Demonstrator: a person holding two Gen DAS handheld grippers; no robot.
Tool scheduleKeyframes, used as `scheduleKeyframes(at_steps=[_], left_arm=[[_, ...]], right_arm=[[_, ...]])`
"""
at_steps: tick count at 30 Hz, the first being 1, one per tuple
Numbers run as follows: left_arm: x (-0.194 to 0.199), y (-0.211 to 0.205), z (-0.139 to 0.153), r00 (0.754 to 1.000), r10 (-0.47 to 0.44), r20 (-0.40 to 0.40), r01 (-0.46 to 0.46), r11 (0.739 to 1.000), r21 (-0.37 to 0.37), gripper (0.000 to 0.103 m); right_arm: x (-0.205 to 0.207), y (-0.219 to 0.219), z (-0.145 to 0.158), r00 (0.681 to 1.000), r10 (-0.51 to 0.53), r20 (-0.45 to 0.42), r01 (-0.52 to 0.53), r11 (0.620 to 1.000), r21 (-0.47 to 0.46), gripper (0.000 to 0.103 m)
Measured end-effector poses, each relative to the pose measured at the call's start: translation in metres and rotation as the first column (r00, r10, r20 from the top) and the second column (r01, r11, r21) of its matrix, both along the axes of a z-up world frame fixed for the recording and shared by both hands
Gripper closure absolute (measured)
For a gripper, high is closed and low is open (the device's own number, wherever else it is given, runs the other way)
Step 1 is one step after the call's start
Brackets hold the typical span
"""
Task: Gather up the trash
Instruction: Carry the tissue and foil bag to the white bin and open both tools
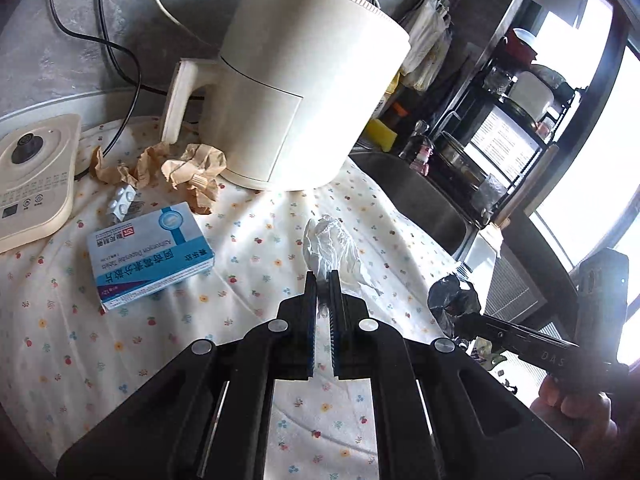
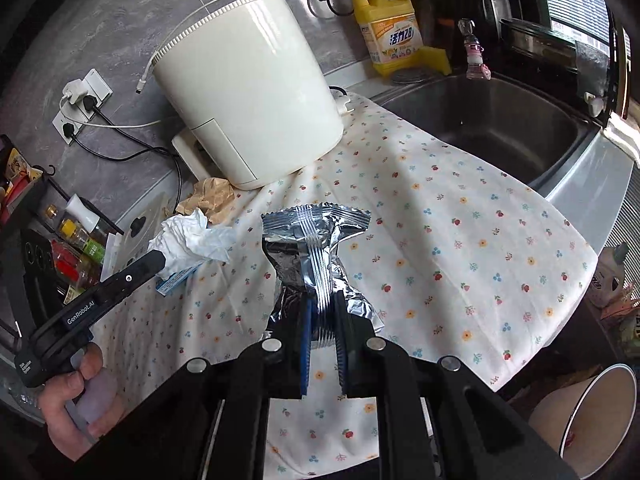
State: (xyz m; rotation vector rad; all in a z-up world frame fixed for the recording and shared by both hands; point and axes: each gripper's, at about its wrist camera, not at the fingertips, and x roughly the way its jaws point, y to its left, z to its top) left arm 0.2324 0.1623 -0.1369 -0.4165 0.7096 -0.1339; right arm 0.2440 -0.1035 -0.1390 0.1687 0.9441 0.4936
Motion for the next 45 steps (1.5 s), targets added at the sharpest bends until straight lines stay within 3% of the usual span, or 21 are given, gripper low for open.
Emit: scheduleKeyframes(at_steps=[7,13,19,24,35,36,38,39,40,45], left_arm=[[0.012,-0.073,-0.006,0.993,-0.117,-0.019,0.117,0.993,-0.004,0.097],[0.019,-0.141,-0.009,0.971,-0.235,-0.035,0.235,0.972,0.005,0.097],[0.026,-0.21,-0.011,0.939,-0.339,-0.052,0.34,0.94,0.017,0.097],[0.029,-0.271,-0.013,0.909,-0.413,-0.063,0.415,0.909,0.029,0.097],[0.017,-0.404,-0.025,0.835,-0.541,-0.105,0.547,0.836,0.039,0.097],[0.015,-0.414,-0.027,0.83,-0.547,-0.112,0.553,0.832,0.039,0.097],[0.012,-0.431,-0.032,0.822,-0.555,-0.128,0.564,0.825,0.042,0.097],[0.011,-0.439,-0.035,0.818,-0.559,-0.136,0.568,0.822,0.045,0.097],[0.01,-0.446,-0.038,0.814,-0.562,-0.144,0.573,0.818,0.047,0.097],[0.006,-0.476,-0.055,0.795,-0.578,-0.186,0.595,0.802,0.051,0.097]], right_arm=[[-0.014,-0.086,-0.001,0.991,-0.133,-0.003,0.133,0.991,-0.006,0.092],[-0.031,-0.159,-0.008,0.965,-0.262,-0.013,0.262,0.965,-0.024,0.091],[-0.054,-0.238,-0.022,0.913,-0.407,-0.033,0.405,0.913,-0.055,0.091],[-0.076,-0.31,-0.035,0.852,-0.521,-0.057,0.516,0.853,-0.083,0.091],[-0.104,-0.425,-0.079,0.773,-0.623,-0.116,0.61,0.781,-0.131,0.088],[-0.105,-0.433,-0.084,0.771,-0.625,-0.123,0.611,0.78,-0.132,0.087],[-0.106,-0.445,-0.094,0.767,-0.626,-0.141,0.613,0.78,-0.128,0.075],[-0.107,-0.451,-0.097,0.765,-0.628,-0.142,0.616,0.778,-0.122,0.058],[-0.109,-0.456,-0.1,0.765,-0.629,-0.138,0.618,0.777,-0.12,0.048],[-0.112,-0.478,-0.116,0.751,-0.638,-0.17,0.627,0.769,-0.12,0.046]])
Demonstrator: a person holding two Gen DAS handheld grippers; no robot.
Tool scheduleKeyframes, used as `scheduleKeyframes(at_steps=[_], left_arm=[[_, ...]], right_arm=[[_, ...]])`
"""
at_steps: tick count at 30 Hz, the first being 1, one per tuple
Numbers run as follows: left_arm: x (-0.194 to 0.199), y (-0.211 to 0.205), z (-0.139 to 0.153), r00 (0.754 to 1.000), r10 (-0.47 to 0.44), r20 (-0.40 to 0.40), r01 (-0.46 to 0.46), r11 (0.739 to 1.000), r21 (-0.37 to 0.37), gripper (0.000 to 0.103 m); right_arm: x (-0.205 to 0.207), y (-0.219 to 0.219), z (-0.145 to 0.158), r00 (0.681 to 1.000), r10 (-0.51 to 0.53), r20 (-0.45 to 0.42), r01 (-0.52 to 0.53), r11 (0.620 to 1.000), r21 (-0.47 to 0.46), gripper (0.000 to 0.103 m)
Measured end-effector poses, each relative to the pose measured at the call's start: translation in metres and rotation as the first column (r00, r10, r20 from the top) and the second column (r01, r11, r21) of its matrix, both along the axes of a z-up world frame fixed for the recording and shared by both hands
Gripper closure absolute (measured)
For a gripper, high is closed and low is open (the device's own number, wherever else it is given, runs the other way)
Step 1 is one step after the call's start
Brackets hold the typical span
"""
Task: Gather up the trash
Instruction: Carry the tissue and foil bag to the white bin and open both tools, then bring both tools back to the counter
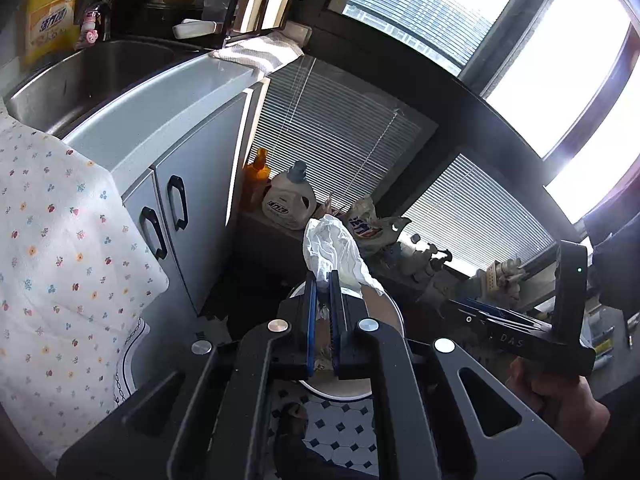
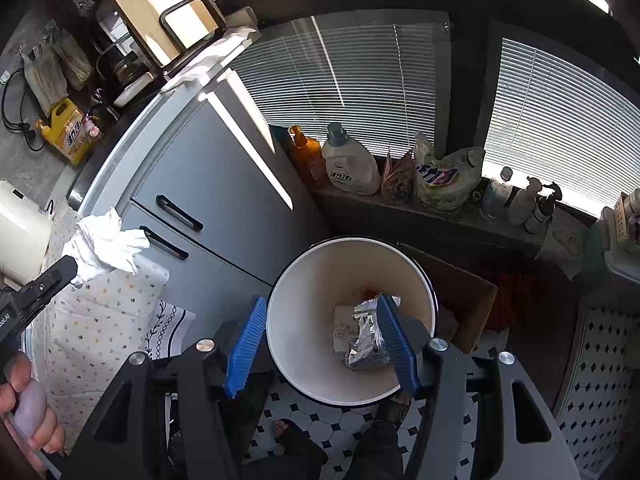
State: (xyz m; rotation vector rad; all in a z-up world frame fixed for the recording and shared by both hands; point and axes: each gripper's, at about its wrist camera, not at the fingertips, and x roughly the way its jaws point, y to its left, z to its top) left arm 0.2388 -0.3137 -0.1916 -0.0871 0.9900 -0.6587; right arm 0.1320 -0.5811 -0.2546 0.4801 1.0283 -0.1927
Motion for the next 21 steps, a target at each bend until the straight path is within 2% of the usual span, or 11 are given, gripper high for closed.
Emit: scheduleKeyframes(at_steps=[8,15,17,18,19,21], left_arm=[[0.005,-0.054,-0.034,0.994,-0.084,-0.071,0.086,0.996,0.021,0.097],[-0.001,-0.107,-0.063,0.972,-0.191,-0.134,0.195,0.981,0.013,0.096],[0.001,-0.118,-0.072,0.96,-0.218,-0.174,0.22,0.975,-0.012,0.085],[0.002,-0.123,-0.075,0.959,-0.216,-0.184,0.218,0.976,-0.005,0.063],[0.002,-0.124,-0.075,0.963,-0.205,-0.177,0.208,0.978,-0.001,0.046],[0.003,-0.124,-0.072,0.968,-0.194,-0.158,0.196,0.981,-0.006,0.041]], right_arm=[[-0.028,-0.04,-0.004,0.997,-0.079,-0.013,0.079,0.997,-0.005,0.043],[-0.057,-0.068,-0.006,0.987,-0.157,-0.031,0.157,0.988,-0.015,0.043],[-0.064,-0.074,-0.005,0.984,-0.176,-0.032,0.176,0.984,-0.015,0.043],[-0.067,-0.076,-0.005,0.983,-0.183,-0.033,0.183,0.983,-0.016,0.043],[-0.069,-0.078,-0.004,0.982,-0.188,-0.032,0.188,0.982,-0.016,0.043],[-0.07,-0.081,-0.004,0.982,-0.188,-0.028,0.188,0.982,-0.019,0.042]])
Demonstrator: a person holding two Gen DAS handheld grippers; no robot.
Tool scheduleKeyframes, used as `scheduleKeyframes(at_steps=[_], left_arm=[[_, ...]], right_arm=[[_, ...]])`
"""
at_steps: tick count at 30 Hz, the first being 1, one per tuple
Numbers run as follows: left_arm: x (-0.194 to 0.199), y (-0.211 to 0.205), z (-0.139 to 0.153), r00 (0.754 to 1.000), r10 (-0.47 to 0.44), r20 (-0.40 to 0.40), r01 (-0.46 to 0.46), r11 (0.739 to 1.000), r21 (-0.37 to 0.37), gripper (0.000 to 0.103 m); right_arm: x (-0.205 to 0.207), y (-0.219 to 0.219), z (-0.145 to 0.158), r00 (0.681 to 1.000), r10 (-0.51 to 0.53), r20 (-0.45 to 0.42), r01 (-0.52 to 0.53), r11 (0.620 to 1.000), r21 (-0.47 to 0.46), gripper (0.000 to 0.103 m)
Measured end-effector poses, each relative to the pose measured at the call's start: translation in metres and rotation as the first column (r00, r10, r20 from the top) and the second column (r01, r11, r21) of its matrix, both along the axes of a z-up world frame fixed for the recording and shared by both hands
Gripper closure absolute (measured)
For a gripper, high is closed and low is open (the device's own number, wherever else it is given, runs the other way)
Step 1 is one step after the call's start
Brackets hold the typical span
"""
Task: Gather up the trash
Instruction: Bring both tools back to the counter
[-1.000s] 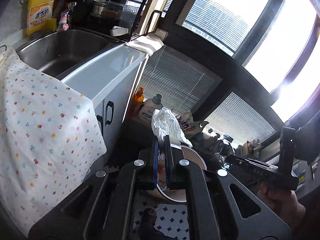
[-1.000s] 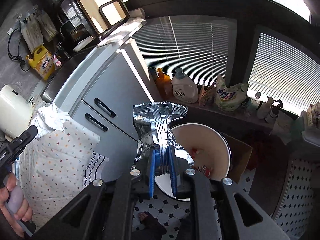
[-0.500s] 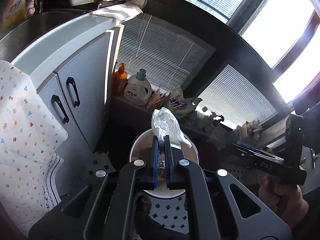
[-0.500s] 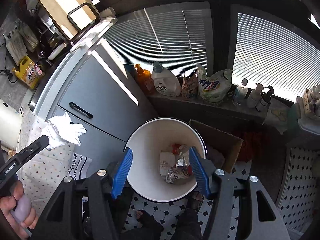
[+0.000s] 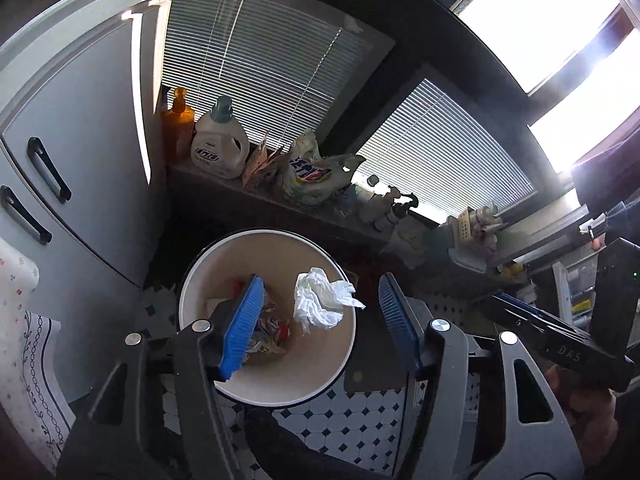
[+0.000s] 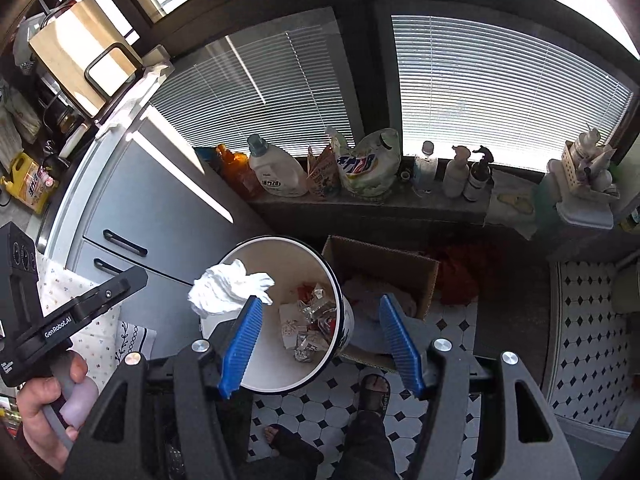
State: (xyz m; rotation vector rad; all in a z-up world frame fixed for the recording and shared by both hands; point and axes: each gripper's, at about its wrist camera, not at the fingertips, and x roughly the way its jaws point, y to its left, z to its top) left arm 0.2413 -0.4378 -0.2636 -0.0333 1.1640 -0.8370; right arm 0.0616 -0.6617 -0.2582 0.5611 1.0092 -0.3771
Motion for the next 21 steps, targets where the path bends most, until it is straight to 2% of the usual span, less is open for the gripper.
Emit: scheduleKeyframes(at_steps=[5,11,15,18,21], left_arm=[[0.003,0.016,0.013,0.999,0.034,0.042,-0.035,0.999,0.021,0.032],[0.007,0.07,0.041,0.977,0.19,0.093,-0.191,0.982,0.005,0.021],[0.005,0.121,0.066,0.934,0.332,0.13,-0.334,0.943,-0.012,0.014],[0.001,0.161,0.083,0.891,0.427,0.154,-0.426,0.904,-0.037,0.007],[-0.002,0.201,0.1,0.847,0.502,0.177,-0.503,0.863,-0.043,0.006]], right_arm=[[0.009,0.004,0.003,0.999,0.041,0.024,-0.042,0.999,0.012,0.038],[0.043,0.031,0.023,0.977,0.19,0.095,-0.19,0.982,-0.009,0.026],[0.065,0.064,0.043,0.95,0.277,0.146,-0.275,0.961,-0.033,0.014],[0.078,0.09,0.052,0.932,0.322,0.165,-0.324,0.946,-0.013,0.012],[0.087,0.115,0.061,0.918,0.358,0.172,-0.364,0.932,0.003,0.011]])
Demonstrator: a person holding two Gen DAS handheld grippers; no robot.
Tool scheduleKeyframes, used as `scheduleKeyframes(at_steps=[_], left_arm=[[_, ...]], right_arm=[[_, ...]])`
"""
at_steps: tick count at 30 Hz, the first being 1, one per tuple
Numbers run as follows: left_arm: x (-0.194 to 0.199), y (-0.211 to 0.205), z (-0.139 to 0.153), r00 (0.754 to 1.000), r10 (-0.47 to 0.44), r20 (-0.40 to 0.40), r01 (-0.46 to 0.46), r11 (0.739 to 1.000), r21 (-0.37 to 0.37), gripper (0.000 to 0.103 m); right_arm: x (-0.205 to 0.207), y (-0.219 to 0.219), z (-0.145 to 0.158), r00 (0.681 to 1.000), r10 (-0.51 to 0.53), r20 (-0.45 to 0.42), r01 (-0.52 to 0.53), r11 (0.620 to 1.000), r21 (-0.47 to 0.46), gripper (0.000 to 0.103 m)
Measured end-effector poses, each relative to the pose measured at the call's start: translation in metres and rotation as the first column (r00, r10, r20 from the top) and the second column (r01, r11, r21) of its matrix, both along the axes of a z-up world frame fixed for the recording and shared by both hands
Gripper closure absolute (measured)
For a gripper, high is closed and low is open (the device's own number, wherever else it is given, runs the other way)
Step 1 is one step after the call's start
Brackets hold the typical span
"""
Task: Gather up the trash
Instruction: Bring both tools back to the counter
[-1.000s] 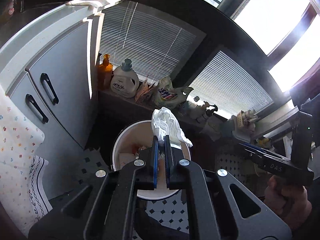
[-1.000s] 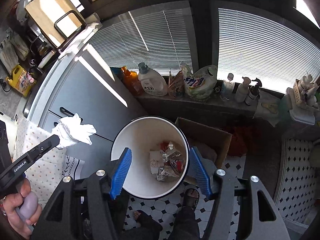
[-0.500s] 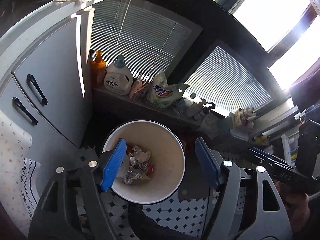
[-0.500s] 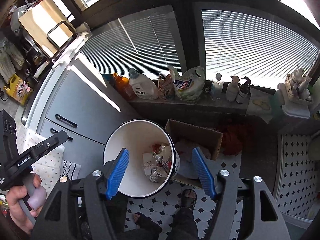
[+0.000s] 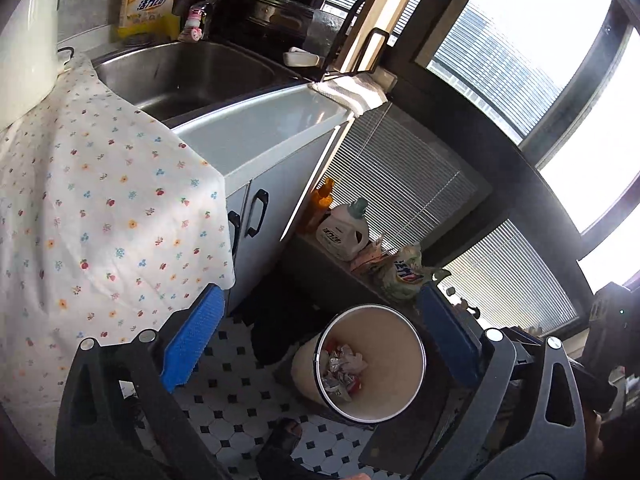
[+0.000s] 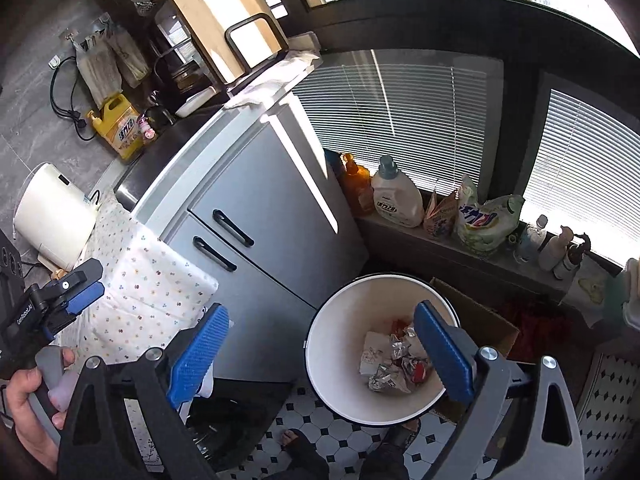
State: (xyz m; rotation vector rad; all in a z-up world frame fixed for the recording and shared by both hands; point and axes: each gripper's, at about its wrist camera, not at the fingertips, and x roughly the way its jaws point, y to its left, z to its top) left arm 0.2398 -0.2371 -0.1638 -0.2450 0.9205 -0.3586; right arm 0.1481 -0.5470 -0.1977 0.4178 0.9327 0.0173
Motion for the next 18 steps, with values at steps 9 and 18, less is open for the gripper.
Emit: scheduleKeyframes(at_steps=[9,18], left_arm=[[-0.031,0.088,0.049,0.983,0.162,0.083,-0.165,0.986,0.034,0.006],[-0.062,0.176,0.067,0.948,0.295,0.118,-0.302,0.952,0.045,0.006]], right_arm=[[0.016,0.079,0.027,0.995,0.098,0.026,-0.098,0.995,-0.007,0.008],[0.039,0.169,0.045,0.974,0.219,0.059,-0.219,0.976,0.004,0.008]])
